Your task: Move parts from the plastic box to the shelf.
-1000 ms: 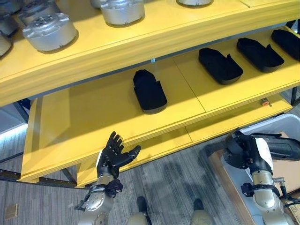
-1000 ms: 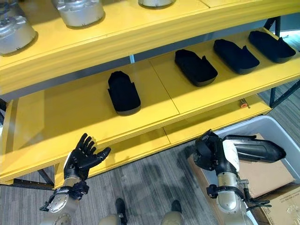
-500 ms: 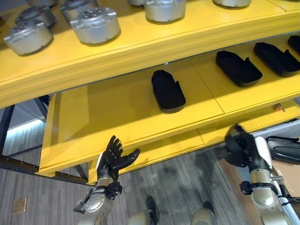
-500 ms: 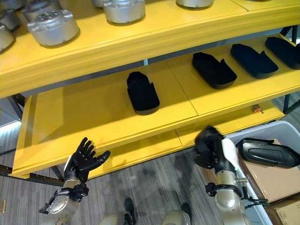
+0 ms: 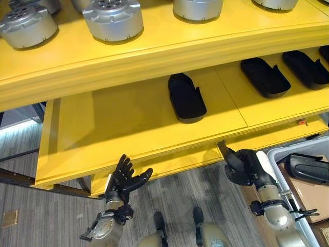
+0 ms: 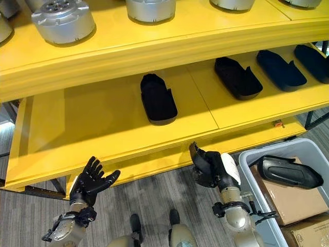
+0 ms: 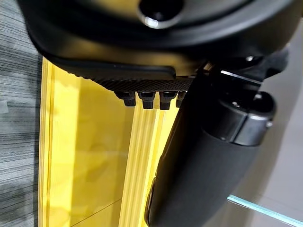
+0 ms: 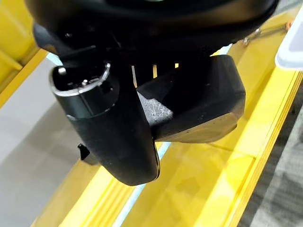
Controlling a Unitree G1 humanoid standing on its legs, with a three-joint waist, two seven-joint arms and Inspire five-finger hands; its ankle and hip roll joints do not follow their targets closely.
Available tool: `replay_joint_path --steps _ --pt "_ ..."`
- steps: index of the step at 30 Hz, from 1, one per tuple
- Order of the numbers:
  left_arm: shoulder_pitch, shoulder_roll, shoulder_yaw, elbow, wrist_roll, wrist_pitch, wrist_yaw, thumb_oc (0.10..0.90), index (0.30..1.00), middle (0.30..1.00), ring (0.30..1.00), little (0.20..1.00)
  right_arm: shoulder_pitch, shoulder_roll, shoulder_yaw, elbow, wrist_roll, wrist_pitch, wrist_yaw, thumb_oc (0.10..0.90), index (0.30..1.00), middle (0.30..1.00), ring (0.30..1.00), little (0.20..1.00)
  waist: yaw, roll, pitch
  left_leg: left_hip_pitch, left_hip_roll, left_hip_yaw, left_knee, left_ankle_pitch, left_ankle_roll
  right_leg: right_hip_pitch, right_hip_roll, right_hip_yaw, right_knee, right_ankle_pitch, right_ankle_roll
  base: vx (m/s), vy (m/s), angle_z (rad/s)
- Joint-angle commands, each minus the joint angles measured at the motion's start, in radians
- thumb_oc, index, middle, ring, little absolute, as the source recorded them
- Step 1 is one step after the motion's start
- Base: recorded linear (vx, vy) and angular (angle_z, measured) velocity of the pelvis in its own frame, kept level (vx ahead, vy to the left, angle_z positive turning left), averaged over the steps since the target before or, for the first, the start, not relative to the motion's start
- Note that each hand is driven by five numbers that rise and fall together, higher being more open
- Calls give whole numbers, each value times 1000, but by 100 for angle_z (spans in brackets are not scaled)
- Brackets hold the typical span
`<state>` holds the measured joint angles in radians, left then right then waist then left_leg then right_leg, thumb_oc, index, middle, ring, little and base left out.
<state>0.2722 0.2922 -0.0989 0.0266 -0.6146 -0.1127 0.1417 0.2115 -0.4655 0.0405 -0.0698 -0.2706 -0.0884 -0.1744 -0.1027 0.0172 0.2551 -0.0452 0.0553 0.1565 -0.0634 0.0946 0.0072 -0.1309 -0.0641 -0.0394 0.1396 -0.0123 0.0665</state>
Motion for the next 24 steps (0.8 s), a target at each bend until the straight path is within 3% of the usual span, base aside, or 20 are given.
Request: replay_joint_path --steps 1,4,6,8,10,11,14,15,16,19,22,23,24 --pt "-54 31 57 -116 19 -77 -21 900 1000 1000 1000 1000 -88 -43 -62 -125 32 -118 -54 400 300 300 300 300 -4 -20 -64 85 3 -13 101 -175 -5 49 21 -20 -68 -20 3 125 -132 10" --pt "-69 34 50 -117 19 -73 -16 900 1000 1000 1000 1000 -82 -46 -74 -130 39 -120 -59 400 300 300 300 300 -13 -17 -66 86 20 -26 124 -180 -21 60 31 -15 -54 -42 -11 110 -143 22" --pt "-78 33 44 -114 13 -72 -19 900 1000 1000 1000 1000 -82 -51 -79 -134 44 -126 -65 400 300 300 300 300 -16 -19 -60 65 40 -29 204 -172 -35 73 37 -16 -46 -59 -30 74 -163 24" --pt "-82 33 40 -115 8 -73 -22 900 1000 1000 1000 1000 -85 -60 -77 -137 52 -133 -65 400 300 300 300 300 -12 -21 -39 -12 61 -52 391 -114 -59 99 48 -24 -47 -72 -61 17 -191 27" --pt "-86 33 37 -118 7 -75 -21 900 1000 1000 1000 1000 -90 -73 -78 -144 58 -137 -67 400 300 300 300 300 7 -29 -4 -115 29 -123 582 -48 -72 111 48 -27 -42 -78 -86 -47 -146 20" --pt "-86 34 38 -121 10 -76 -18 900 1000 1000 1000 1000 -93 -77 -79 -148 56 -139 -68 400 300 300 300 300 13 -33 3 -149 13 -154 610 -41 -71 109 45 -27 -37 -83 -89 -38 -69 14" --pt "-79 35 48 -129 1 -76 -16 900 1000 1000 1000 1000 -94 -82 -87 -152 47 -137 -87 400 300 300 300 300 6 -50 -2 -178 140 -125 470 -10 -66 107 23 -36 -26 -99 -79 67 24 -4" --pt "-80 37 47 -127 2 -77 -10 900 1000 1000 1000 1000 -96 -80 -85 -148 45 -137 -99 400 300 300 300 300 12 -51 -2 -153 165 -128 336 18 -71 113 21 -28 -23 -107 -70 167 129 -7" --pt "-83 42 48 -124 7 -77 -6 900 1000 1000 1000 1000 -104 -83 -83 -143 42 -135 -109 400 300 300 300 300 19 -42 -3 -140 186 -157 209 48 -82 119 22 -19 -11 -127 -56 153 150 -6" --pt "-82 37 46 -124 13 -78 0 900 1000 1000 1000 1000 -110 -88 -80 -137 41 -137 -120 400 300 300 300 300 23 -16 -8 -110 234 -168 79 136 -119 124 27 3 25 -154 -45 132 174 -4" --pt "-82 33 49 -123 2 -79 -5 900 1000 1000 1000 1000 -94 -88 -88 -135 25 -132 -109 400 300 300 300 300 14 9 -27 -42 262 -98 45 96 -133 122 22 3 55 -178 -37 124 194 -26" --pt "-82 33 48 -123 2 -79 -5 900 1000 1000 1000 1000 -94 -88 -88 -135 25 -132 -109 400 300 300 300 300 15 9 -26 -41 263 -97 44 96 -133 123 22 4 55 -178 -37 165 256 -35" --pt "-86 36 39 -124 0 -79 -12 900 1000 1000 1000 1000 -82 -79 -98 -128 16 -120 -105 400 300 300 300 300 15 13 -39 -30 240 -93 74 62 -129 143 -3 2 41 -169 -20 179 265 -21"
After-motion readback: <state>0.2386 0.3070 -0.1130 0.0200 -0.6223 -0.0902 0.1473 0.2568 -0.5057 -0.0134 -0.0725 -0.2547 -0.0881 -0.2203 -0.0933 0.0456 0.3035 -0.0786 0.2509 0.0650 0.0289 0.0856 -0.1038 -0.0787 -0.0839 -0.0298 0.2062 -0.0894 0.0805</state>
